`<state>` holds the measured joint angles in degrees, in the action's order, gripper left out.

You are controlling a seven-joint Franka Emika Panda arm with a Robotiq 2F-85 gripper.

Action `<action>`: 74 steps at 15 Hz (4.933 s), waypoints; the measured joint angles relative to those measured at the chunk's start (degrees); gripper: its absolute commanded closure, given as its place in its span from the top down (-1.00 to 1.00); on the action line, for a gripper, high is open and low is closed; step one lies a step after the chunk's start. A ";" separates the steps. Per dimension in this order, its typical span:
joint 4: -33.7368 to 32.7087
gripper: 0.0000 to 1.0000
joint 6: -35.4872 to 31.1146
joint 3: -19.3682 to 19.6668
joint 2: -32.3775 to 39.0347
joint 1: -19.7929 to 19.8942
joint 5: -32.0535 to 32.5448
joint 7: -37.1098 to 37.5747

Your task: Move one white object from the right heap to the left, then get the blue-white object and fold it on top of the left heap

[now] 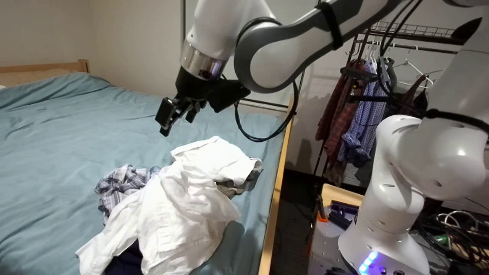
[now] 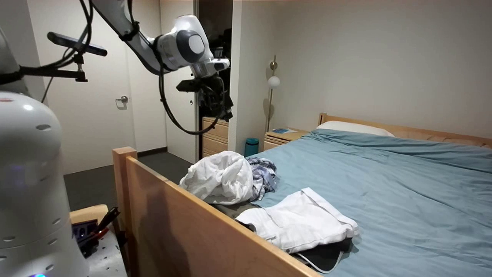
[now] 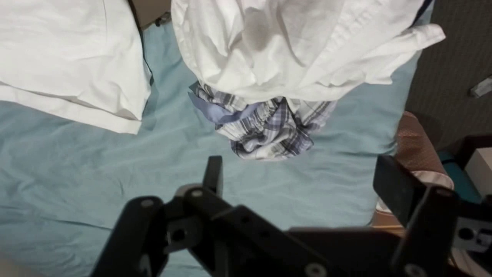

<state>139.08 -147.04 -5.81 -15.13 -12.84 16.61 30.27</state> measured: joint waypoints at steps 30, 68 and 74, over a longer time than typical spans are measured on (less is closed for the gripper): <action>-34.19 1.00 17.21 -2.14 31.04 1.22 -4.75 4.61; -73.07 -0.55 12.07 2.87 75.65 -0.39 -15.21 -12.09; -73.88 -0.95 12.19 2.10 75.52 0.50 -18.34 -12.10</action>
<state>65.20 -134.86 -3.71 60.39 -12.34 -1.73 18.18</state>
